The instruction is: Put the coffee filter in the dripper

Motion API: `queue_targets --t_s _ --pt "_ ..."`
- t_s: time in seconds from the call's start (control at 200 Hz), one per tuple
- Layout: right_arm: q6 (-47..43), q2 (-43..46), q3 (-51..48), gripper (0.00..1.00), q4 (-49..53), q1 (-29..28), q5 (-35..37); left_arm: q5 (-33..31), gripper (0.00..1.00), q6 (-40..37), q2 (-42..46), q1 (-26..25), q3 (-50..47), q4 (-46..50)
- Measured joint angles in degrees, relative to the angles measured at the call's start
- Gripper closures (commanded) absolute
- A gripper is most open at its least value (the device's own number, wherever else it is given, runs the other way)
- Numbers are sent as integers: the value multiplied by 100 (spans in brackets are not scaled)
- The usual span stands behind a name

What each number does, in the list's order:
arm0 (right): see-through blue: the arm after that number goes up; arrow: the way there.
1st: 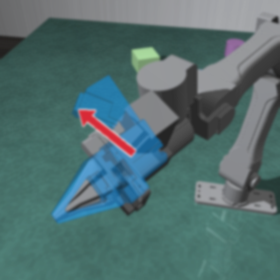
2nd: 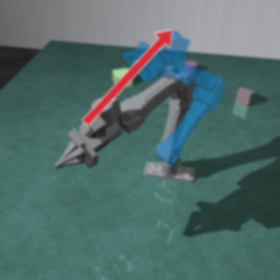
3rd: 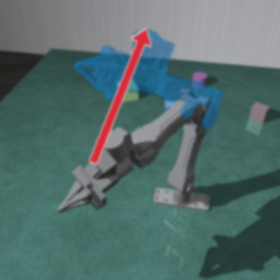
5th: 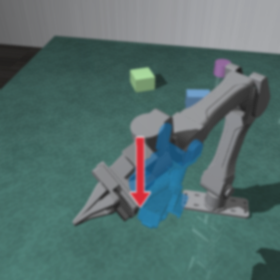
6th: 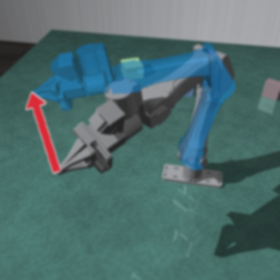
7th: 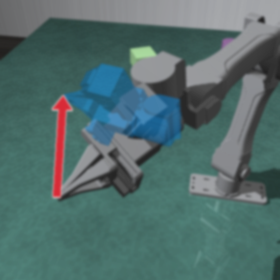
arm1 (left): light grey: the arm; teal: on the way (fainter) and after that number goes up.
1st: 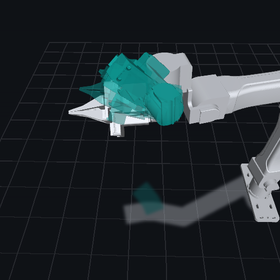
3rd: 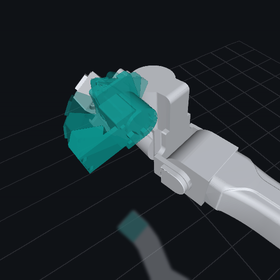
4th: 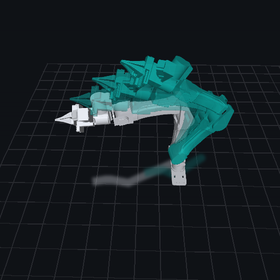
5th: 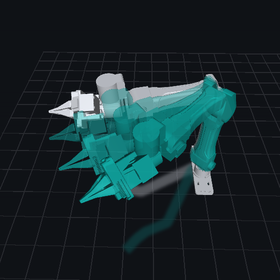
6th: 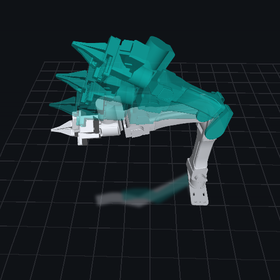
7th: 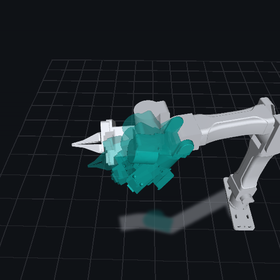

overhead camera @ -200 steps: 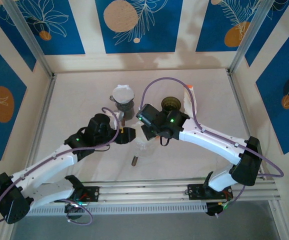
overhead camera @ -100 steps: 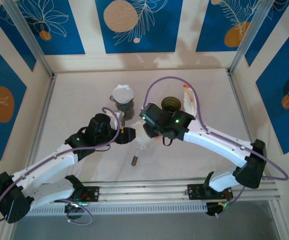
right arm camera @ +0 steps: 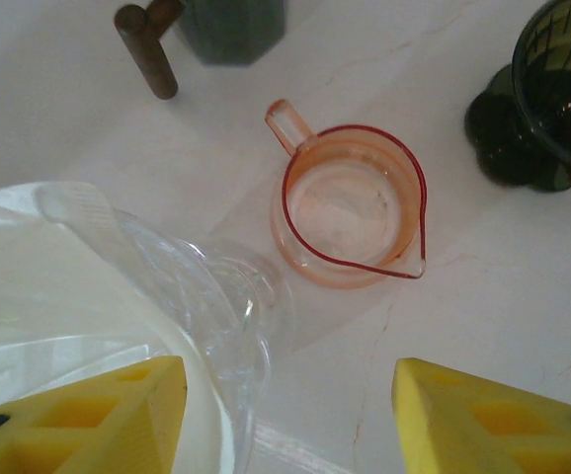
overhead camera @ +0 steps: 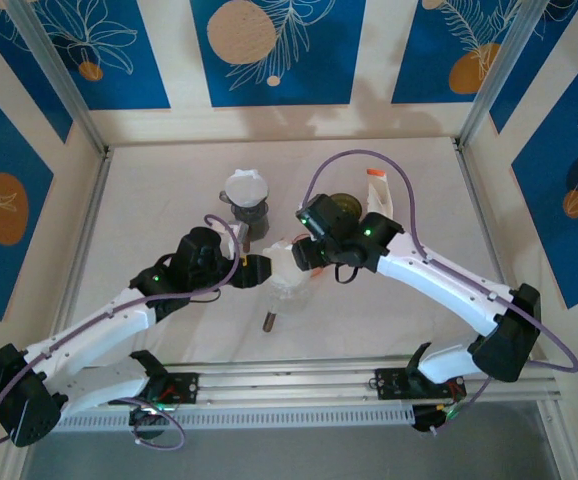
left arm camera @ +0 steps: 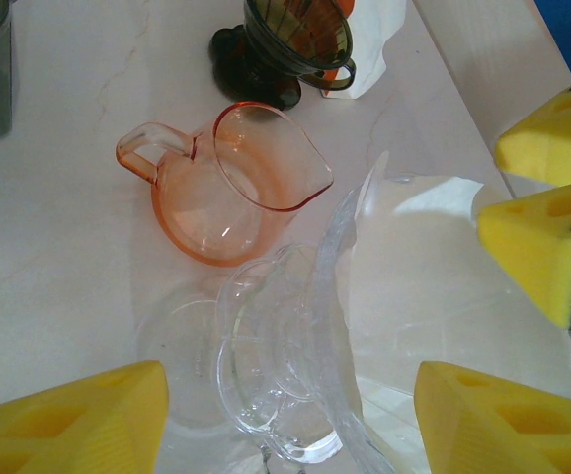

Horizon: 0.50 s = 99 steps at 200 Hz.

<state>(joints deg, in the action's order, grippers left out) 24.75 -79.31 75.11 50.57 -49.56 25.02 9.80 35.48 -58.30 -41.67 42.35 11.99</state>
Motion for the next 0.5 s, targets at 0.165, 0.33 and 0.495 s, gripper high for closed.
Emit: queue_targets --t_s 0.165,0.33,0.495 --pt "46 -50 -87 42 4 22 0 2 33 -2 0 0 0 0" --pt "35 24 -90 36 -120 -15 -111 2 33 -2 0 0 -7 0" --pt "20 138 -33 28 -212 -46 -363 2 33 -2 0 0 -9 0"
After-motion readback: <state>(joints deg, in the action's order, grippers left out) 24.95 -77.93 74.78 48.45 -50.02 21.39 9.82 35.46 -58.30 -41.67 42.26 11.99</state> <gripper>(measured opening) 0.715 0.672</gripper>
